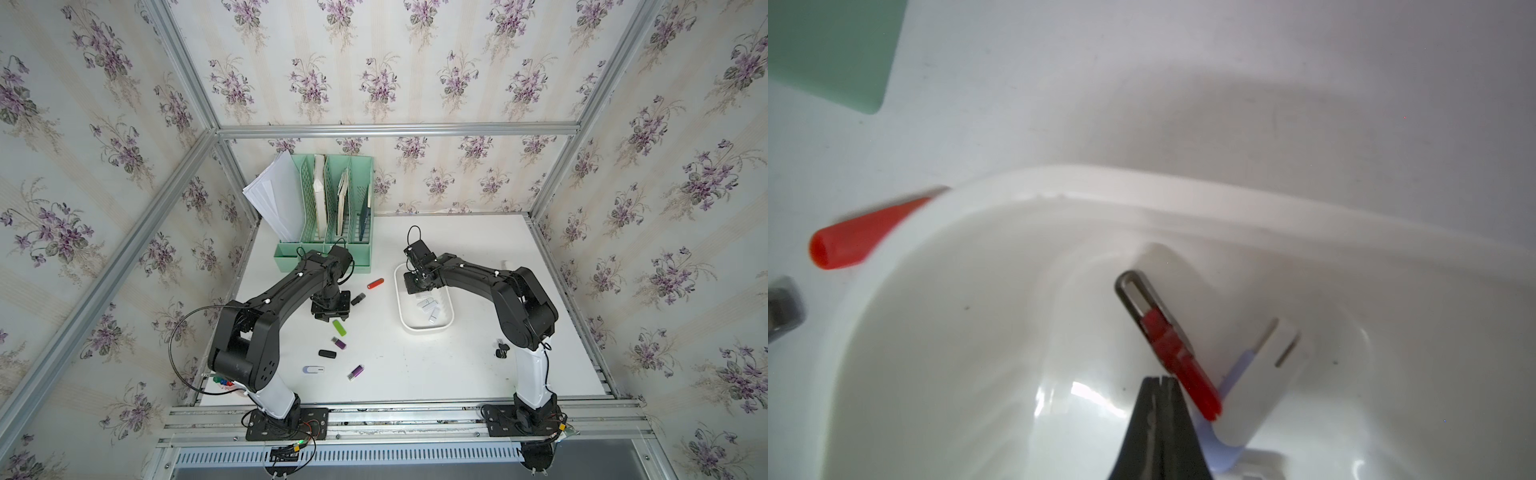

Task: Put the usb flash drive into the storage box
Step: Pick up the USB flash from the center of the board.

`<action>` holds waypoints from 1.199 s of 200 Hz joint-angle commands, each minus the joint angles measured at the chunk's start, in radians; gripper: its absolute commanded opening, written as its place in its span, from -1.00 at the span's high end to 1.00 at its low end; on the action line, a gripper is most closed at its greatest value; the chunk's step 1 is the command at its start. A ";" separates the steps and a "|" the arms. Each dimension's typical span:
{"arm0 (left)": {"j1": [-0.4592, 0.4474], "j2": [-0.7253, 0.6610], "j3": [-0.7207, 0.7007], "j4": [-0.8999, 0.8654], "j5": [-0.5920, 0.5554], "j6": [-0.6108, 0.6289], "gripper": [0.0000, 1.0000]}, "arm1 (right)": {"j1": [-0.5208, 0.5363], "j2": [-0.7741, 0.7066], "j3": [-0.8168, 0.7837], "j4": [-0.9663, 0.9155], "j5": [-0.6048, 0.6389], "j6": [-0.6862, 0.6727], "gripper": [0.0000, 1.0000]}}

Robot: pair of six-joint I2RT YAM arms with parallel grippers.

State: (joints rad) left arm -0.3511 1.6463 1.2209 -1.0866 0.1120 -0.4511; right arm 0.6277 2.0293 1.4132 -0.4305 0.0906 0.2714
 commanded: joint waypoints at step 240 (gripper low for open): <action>0.003 0.153 -0.075 0.150 -0.035 -0.030 -0.37 | 0.090 -0.344 -0.152 -0.056 0.020 0.003 1.00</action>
State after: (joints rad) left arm -0.3481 1.7878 1.1404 -0.9443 0.0883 -0.4778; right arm 0.7166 1.6966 1.2625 -0.4713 0.0971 0.2810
